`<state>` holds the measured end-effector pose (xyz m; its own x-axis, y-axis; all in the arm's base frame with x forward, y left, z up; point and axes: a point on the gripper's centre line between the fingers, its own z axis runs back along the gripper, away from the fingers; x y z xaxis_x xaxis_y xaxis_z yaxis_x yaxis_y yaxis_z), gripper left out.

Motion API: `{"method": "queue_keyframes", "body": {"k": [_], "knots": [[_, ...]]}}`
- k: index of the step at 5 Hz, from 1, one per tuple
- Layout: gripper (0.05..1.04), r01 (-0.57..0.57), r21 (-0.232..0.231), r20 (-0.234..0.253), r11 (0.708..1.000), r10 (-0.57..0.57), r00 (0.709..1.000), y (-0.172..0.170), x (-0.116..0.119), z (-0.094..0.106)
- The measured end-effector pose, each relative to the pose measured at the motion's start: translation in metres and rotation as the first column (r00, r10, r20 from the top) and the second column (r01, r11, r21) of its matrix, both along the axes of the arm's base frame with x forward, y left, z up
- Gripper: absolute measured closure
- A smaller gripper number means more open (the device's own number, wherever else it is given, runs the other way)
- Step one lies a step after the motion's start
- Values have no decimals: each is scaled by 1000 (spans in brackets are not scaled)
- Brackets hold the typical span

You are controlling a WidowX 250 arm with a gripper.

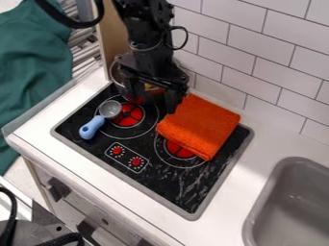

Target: Put the orange cloth on the right burner.

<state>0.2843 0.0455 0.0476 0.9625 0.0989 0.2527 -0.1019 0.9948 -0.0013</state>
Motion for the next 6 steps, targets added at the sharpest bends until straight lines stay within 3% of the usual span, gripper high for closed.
{"method": "queue_keyframes", "body": {"k": [1,2,3,4,5,6], "knots": [[77,-2,-9,-33,1000,1,999,-1,-4,-9],[77,51,-19,-27,999,-51,998,-14,21,-12],[77,87,17,-37,996,-86,996,-28,47,-22],[77,105,10,-44,994,-105,994,-39,71,-33],[77,104,-31,-74,994,-106,992,-42,84,-55],[77,77,-59,-99,995,-82,992,-27,76,-68]]}}
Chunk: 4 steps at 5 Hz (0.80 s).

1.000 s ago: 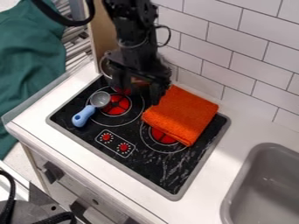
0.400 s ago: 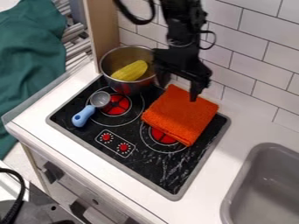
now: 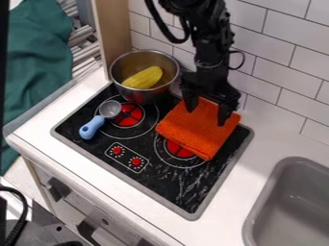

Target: Put the orange cloth on the right burner.

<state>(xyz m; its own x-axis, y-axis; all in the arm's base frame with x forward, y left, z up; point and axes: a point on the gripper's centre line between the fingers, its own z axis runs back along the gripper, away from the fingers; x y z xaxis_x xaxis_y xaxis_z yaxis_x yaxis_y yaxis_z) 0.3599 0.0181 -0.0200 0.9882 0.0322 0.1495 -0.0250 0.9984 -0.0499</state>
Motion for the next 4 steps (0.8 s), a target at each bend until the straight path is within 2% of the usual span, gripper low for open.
{"method": "queue_keyframes", "body": {"k": [1,2,4], "knots": [[77,-28,-18,-28,999,27,999,12,-11,-11],[77,-7,-22,-35,1000,6,999,12,-10,-14],[79,11,-42,-51,999,-13,999,4,9,-22]]}}
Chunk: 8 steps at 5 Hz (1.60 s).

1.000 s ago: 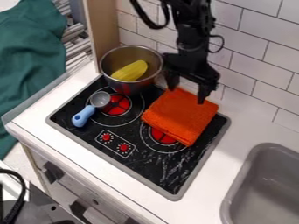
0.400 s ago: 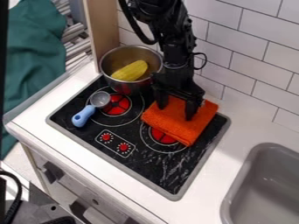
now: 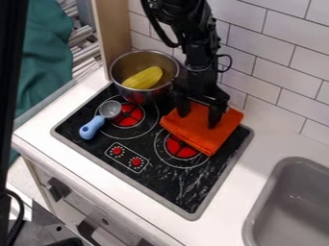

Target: Put the orange cloth on the right burner.

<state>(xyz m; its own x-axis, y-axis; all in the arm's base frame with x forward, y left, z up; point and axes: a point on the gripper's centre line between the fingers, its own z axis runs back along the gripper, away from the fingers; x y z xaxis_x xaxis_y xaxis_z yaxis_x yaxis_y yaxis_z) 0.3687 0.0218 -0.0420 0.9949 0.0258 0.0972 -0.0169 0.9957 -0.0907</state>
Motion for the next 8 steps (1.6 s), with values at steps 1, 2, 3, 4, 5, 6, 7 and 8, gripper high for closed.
{"method": "queue_keyframes", "body": {"k": [1,2,3,4,5,6,7,8], "knots": [[79,-7,-8,2,1000,7,1000,-2,1,0],[82,0,11,27,1000,0,1000,-3,-8,0],[85,27,64,61,998,-31,998,-10,-29,0],[84,11,96,74,995,-18,997,-16,-44,0],[84,6,113,69,994,-14,997,-17,-48,0],[84,38,129,40,991,-43,998,-18,-63,2],[84,87,115,51,990,-93,994,-16,-79,1],[85,125,90,56,988,-130,990,-10,-90,2]]}}
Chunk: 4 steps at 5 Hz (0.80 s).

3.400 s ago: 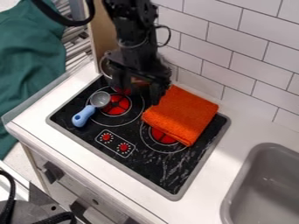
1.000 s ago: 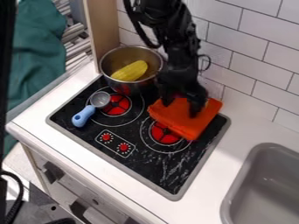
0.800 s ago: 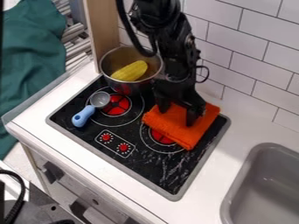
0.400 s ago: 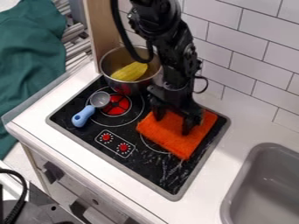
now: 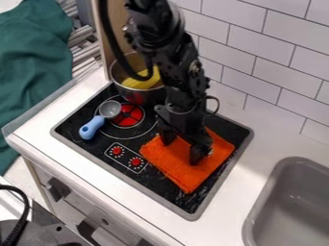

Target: Put the orange cloth on the right burner.

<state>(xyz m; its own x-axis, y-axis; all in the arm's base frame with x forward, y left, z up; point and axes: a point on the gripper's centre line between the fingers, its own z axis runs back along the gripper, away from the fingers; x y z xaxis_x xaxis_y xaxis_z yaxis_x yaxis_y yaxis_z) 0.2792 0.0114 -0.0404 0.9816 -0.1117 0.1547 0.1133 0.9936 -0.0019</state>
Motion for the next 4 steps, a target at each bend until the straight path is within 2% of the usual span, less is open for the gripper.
{"method": "queue_keyframes", "body": {"k": [1,2,4], "knots": [[85,-14,-13,2,1000,14,1000,2,-12,1],[85,-55,8,-10,998,55,998,4,-23,4],[85,-46,43,13,998,46,999,-2,-27,17]]}}
